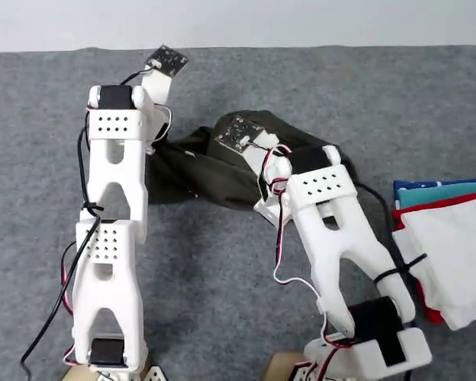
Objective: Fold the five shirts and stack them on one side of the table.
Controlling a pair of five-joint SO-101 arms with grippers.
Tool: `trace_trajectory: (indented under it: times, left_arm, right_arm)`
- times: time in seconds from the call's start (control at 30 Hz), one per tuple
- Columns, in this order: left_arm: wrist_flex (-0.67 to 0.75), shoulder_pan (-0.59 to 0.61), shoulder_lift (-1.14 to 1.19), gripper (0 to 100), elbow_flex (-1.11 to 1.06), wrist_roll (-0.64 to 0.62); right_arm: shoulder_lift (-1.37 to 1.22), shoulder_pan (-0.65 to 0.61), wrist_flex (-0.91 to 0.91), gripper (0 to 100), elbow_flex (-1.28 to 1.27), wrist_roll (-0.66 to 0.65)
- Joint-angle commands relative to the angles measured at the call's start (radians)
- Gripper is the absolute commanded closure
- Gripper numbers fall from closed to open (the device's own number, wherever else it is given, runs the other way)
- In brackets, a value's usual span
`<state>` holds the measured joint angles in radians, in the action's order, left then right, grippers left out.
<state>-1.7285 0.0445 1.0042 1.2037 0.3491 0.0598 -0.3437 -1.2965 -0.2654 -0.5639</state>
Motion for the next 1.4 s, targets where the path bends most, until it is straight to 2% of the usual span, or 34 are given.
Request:
trace_trajectory:
  times: [0.0,0.57,0.7,0.9,1.03,1.2,1.37]
  left_arm:
    - [-0.015,-0.003,-0.002,100,0.007,-0.002]
    - [-0.015,-0.002,0.008,100,0.007,-0.002]
    - [-0.018,0.000,0.008,100,0.007,-0.002]
    - [-0.018,0.002,0.008,100,0.007,-0.002]
    - [-0.020,0.003,0.008,100,0.007,-0.002]
    - [-0.021,0.003,0.005,100,0.007,-0.002]
    - [-0.021,-0.003,-0.002,100,0.008,-0.002]
  right_arm:
    - [-0.061,-0.007,0.056,84.8,0.006,0.011]
    - [-0.349,0.001,0.297,84.8,0.009,0.011]
    - [-0.386,0.018,0.285,85.0,0.069,0.011]
    - [-0.529,0.021,0.137,86.0,0.253,0.009]
    - [-0.667,0.021,-0.005,98.7,0.446,0.005]
    - [-0.796,0.021,-0.176,98.8,0.654,0.008]
    - [-0.803,0.021,-0.318,98.8,0.829,0.009]
